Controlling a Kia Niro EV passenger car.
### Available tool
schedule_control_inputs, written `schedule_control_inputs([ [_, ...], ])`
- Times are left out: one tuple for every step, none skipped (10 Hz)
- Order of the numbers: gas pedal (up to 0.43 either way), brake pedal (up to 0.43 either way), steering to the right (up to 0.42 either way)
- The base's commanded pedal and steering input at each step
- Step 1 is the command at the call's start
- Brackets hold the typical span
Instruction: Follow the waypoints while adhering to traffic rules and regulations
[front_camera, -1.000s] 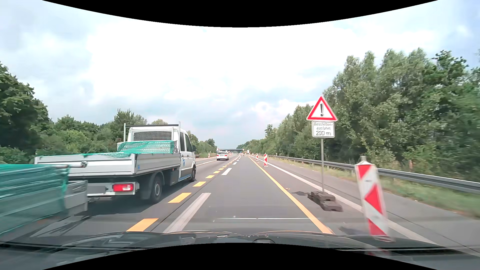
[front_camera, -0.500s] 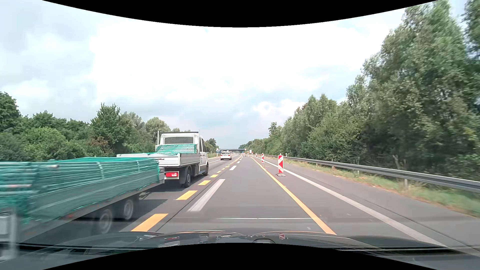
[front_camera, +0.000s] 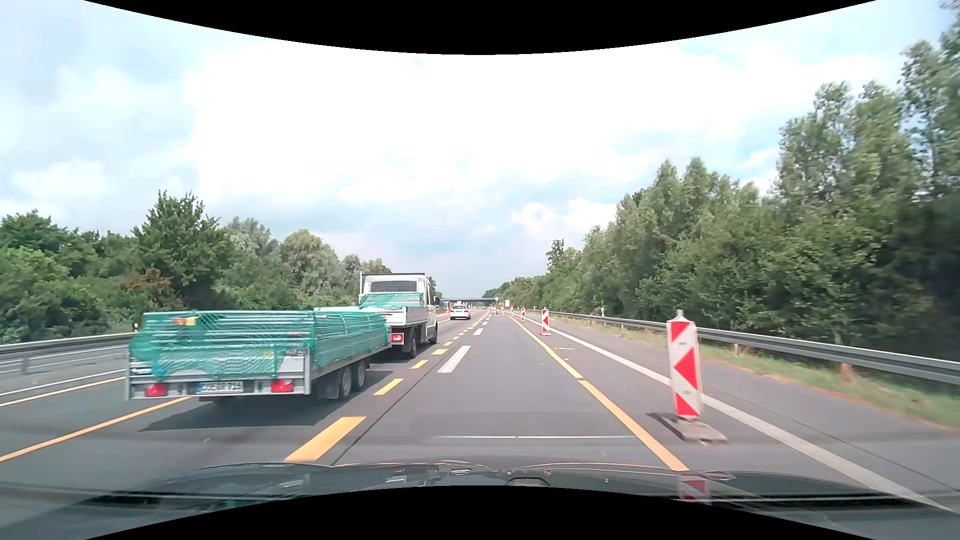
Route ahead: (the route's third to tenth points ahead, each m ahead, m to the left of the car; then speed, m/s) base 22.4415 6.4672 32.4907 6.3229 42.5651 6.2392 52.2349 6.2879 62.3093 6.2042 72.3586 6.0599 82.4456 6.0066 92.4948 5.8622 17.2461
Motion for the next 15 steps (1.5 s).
schedule_control_inputs([
  [0.24, 0.0, -0.009],
  [0.248, 0.0, -0.009],
  [0.26, 0.0, -0.009],
  [0.268, 0.0, -0.009],
  [0.28, 0.0, -0.01],
  [0.28, 0.0, -0.012],
  [0.28, 0.0, -0.013],
  [0.28, 0.0, -0.013],
  [0.28, 0.0, -0.013],
  [0.28, 0.0, -0.013],
  [0.28, 0.0, -0.013],
  [0.28, 0.0, -0.012],
  [0.28, 0.0, -0.012],
  [0.28, 0.0, -0.011],
  [0.28, 0.0, -0.01],
])
